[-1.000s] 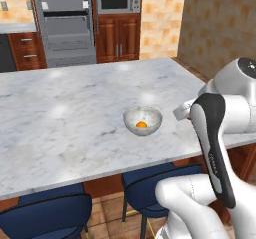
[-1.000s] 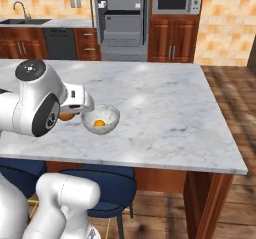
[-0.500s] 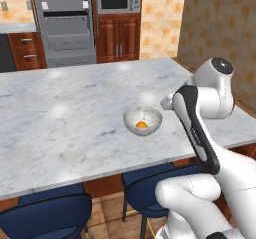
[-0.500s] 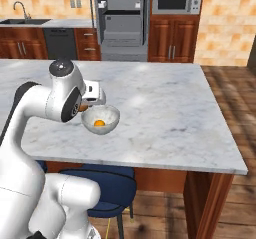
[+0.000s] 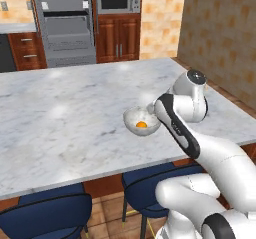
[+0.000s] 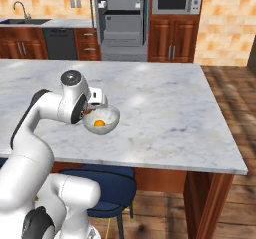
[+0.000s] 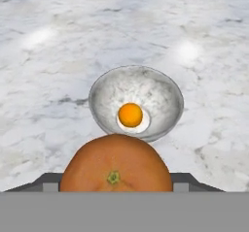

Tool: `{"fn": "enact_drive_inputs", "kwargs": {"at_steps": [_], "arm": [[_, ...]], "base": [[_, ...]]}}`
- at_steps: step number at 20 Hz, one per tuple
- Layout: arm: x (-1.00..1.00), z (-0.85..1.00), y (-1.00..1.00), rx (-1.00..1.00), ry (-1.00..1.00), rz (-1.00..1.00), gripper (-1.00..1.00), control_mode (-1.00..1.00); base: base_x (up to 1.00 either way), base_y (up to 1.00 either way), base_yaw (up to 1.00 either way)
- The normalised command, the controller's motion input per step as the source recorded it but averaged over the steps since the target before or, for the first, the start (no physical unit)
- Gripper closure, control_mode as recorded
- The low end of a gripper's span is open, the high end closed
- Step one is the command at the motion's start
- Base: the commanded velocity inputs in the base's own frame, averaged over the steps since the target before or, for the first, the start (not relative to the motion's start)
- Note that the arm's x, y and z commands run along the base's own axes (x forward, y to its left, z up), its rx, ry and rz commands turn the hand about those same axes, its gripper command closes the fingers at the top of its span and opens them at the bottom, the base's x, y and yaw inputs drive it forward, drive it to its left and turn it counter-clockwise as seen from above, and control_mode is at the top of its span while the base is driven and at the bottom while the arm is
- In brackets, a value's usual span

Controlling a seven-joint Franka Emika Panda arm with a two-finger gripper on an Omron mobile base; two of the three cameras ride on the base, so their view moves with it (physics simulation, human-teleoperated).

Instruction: Retrieve the orange and tangerine from the fridge and place them into the bowl on the dining table.

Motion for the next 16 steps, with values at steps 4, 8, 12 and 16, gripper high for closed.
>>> {"fn": "enact_drive_inputs", "kwargs": {"at_steps": [4, 8, 12, 16], "arm": [[0.41, -0.45, 0.14, 0.0, 0.02, -0.02, 1.0, -1.0], [0.12, -0.22, 0.0, 0.0, 0.07, -0.12, 1.0, -1.0], [0.24, -0.08, 0.0, 0.0, 0.02, -0.13, 1.0, -1.0], [0.51, -0.08, 0.01, 0.0, 0.0, -0.05, 1.0, -1.0]], "base": [[0.0, 0.0, 0.0], [0.0, 0.0, 0.0], [0.0, 0.0, 0.0], [0.0, 0.0, 0.0]]}}
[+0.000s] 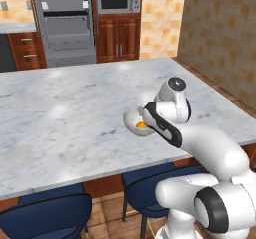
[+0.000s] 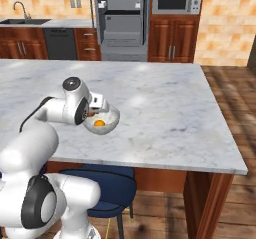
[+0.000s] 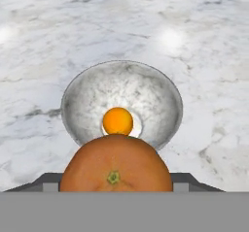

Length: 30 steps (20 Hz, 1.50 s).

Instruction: Retrieve the orange and tangerine from the fridge and place them into the bowl on the dining table.

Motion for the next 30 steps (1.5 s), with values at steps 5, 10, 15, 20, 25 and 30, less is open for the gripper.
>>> {"fn": "enact_drive_inputs", "kwargs": {"at_steps": [5, 10, 15, 20, 25, 30], "arm": [[0.53, -0.23, 0.0, 0.0, 0.01, 0.0, 1.0, -1.0], [0.29, -0.3, 0.0, 0.0, 0.05, 0.0, 1.0, -1.0], [0.27, -0.28, 0.0, 0.0, 0.06, 0.0, 1.0, -1.0], [0.32, -0.31, 0.0, 0.0, 0.03, 0.0, 1.0, -1.0], [0.35, -0.34, 0.01, 0.0, 0.02, 0.0, 1.0, -1.0], [0.39, -0.28, 0.05, 0.0, 0.01, 0.0, -1.0, -1.0]], "base": [[0.0, 0.0, 0.0], [0.0, 0.0, 0.0], [0.0, 0.0, 0.0], [0.0, 0.0, 0.0], [0.0, 0.0, 0.0], [0.0, 0.0, 0.0]]}}
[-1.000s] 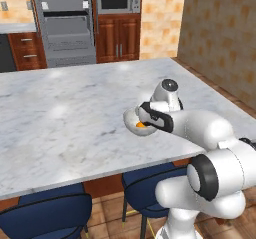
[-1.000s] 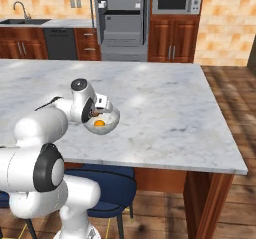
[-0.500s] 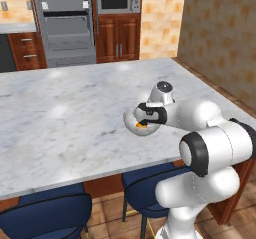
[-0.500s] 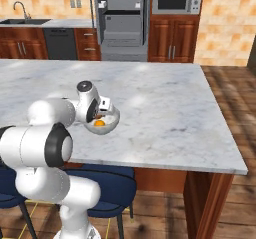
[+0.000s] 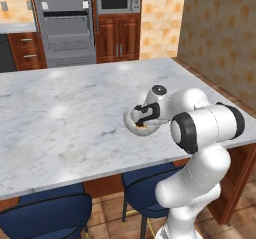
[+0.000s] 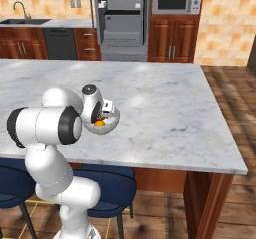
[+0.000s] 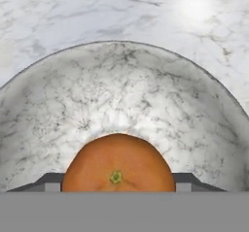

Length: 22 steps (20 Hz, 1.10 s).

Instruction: Retrieve the orange and tangerine from the fridge and place them into the bowl on the dining table.

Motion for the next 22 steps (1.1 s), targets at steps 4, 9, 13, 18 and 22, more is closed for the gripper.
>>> {"fn": "enact_drive_inputs", "kwargs": {"at_steps": [4, 9, 13, 18, 22], "arm": [[0.13, 0.07, 0.01, 0.0, 0.0, -0.01, -1.0, -1.0], [0.0, 0.56, 0.0, 0.0, 0.0, -0.03, -1.0, -1.0], [-0.17, 0.78, 0.0, 0.0, -0.02, 0.0, -1.0, -1.0], [-0.71, 0.95, 0.0, 0.0, -0.14, 0.0, -1.0, -1.0], [-1.0, 1.0, -0.13, 0.0, -0.23, 0.0, -1.0, -1.0]], "base": [[0.0, 0.0, 0.0], [0.0, 0.0, 0.0], [0.0, 0.0, 0.0], [0.0, 0.0, 0.0], [0.0, 0.0, 0.0]]}}
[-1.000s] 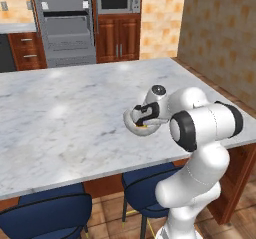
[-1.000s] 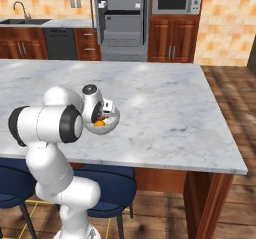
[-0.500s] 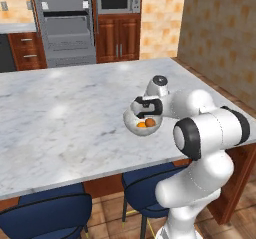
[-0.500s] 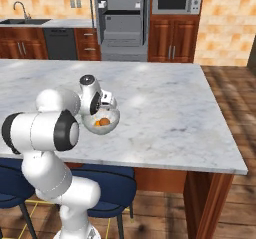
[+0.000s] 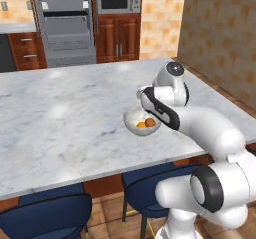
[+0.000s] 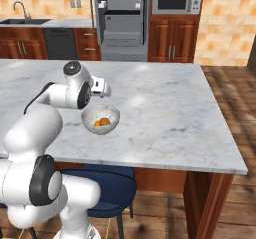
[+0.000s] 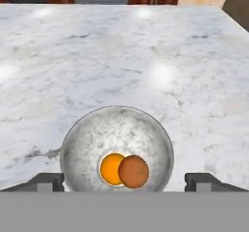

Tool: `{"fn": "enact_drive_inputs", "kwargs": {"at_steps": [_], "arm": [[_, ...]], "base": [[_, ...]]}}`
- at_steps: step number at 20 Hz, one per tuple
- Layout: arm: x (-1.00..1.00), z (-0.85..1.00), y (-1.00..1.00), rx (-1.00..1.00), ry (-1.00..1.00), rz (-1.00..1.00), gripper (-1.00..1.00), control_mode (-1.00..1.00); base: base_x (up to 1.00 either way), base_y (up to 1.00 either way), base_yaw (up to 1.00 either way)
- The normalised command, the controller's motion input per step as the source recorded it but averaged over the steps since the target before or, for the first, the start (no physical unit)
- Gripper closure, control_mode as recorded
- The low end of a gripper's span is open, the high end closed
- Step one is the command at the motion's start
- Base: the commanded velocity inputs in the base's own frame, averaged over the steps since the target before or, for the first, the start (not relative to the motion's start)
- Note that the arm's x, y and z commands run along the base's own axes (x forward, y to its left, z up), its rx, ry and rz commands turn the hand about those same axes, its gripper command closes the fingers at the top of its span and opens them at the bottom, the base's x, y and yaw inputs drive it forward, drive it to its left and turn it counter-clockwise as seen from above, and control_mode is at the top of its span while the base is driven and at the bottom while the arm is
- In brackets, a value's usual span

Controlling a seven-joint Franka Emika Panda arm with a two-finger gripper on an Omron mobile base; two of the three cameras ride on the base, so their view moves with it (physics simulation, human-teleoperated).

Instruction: Retrieve the orange and tangerine from the fridge and place them into the bowl on the dining table.

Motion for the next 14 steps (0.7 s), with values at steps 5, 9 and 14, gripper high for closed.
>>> {"fn": "enact_drive_inputs", "kwargs": {"at_steps": [5, 9, 14], "arm": [[-1.0, 0.91, -0.18, 0.0, -0.2, 0.0, -1.0, -1.0], [-1.0, 0.71, -0.29, 0.0, -0.19, 0.0, -1.0, -1.0], [-0.99, 0.58, -0.21, 0.0, -0.12, 0.0, -1.0, -1.0]], "base": [[0.0, 0.0, 0.0], [0.0, 0.0, 0.0], [0.0, 0.0, 0.0]]}}
